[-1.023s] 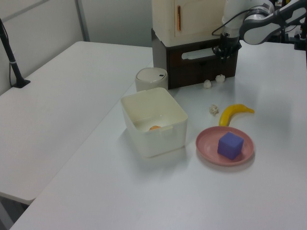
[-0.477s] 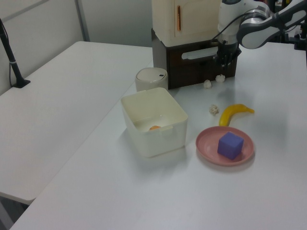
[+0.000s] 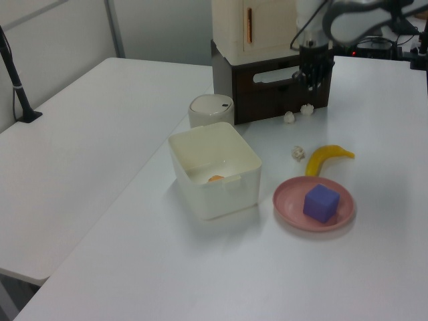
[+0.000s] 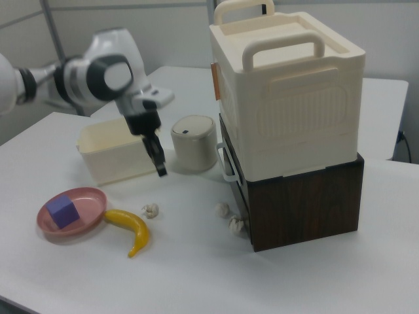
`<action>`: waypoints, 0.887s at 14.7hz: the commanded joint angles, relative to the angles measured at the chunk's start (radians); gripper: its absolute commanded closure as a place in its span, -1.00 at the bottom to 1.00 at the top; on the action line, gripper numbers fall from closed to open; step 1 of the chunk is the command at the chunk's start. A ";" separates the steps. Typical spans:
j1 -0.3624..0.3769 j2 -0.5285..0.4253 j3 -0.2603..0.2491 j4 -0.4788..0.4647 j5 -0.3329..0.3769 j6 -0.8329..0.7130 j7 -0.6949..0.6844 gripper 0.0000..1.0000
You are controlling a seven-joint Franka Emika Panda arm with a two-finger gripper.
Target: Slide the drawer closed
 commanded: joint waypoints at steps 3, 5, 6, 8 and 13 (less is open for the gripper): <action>0.015 -0.014 0.005 0.199 0.165 -0.269 -0.384 1.00; 0.039 -0.024 0.005 0.213 0.167 -0.274 -0.433 1.00; 0.053 -0.040 0.007 0.211 0.161 -0.275 -0.480 1.00; 0.064 -0.067 0.005 0.214 0.168 -0.301 -0.576 0.13; 0.070 -0.093 0.004 0.214 0.171 -0.300 -0.610 -1.00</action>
